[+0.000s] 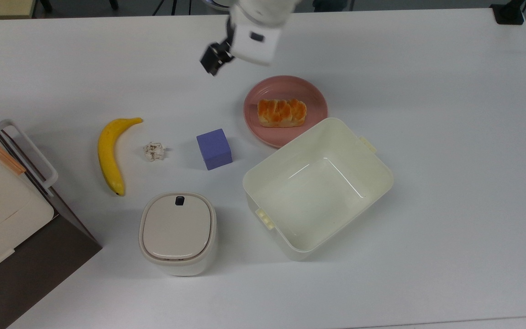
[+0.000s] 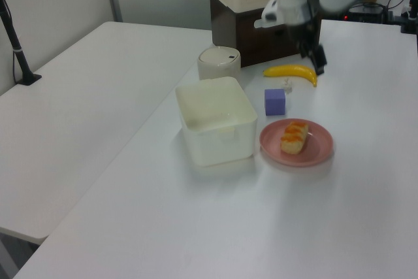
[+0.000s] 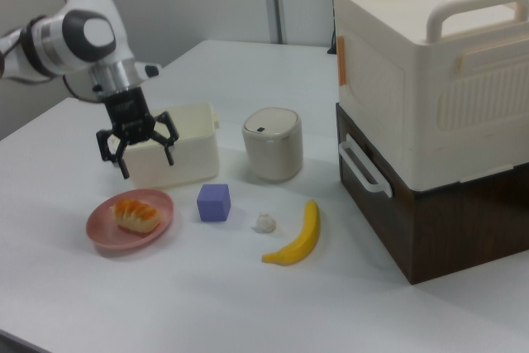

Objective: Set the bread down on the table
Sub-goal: 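Move the gripper over the bread roll on the pink plate, then lower the gripper onto the bread roll and close on it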

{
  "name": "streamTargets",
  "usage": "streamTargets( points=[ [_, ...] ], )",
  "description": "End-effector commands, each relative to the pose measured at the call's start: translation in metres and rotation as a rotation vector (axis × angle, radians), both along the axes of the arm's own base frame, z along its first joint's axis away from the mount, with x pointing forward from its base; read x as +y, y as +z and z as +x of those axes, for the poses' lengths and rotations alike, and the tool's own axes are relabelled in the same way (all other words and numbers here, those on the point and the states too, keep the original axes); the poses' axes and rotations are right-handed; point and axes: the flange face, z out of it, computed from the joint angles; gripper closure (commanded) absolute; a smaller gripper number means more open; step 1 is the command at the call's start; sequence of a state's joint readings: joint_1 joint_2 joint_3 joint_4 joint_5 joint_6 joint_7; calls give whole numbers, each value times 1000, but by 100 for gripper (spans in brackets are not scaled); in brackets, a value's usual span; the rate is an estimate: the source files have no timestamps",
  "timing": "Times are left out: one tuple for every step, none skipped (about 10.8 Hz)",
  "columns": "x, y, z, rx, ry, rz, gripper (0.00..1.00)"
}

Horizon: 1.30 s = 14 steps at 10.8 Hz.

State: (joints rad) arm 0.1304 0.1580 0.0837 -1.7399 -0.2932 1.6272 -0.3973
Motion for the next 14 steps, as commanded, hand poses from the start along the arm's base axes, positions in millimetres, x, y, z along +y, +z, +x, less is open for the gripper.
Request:
streamTargets(
  points=[
    [35,-38,-7,-2,15,-71,0],
    [45,-47,-8,0,22,-90,0],
    [55,-60,-7,19,40,-97,0],
    [65,-78,-7,35,60,-120,0],
    [70,-97,-4,39,63,-155,0],
    [76,-112,-2,36,62,-167,0],
    [75,-123,0,49,63,-173,0],
    [74,-128,1,50,71,-183,0],
    [76,-137,1,61,88,-201,0],
    [76,-137,2,62,99,-202,0],
    [81,-137,0,71,120,-196,0],
    [89,-137,-3,76,149,-188,0],
    [99,-136,-6,81,177,-179,0],
    [110,-136,-10,83,199,-176,0]
  ],
)
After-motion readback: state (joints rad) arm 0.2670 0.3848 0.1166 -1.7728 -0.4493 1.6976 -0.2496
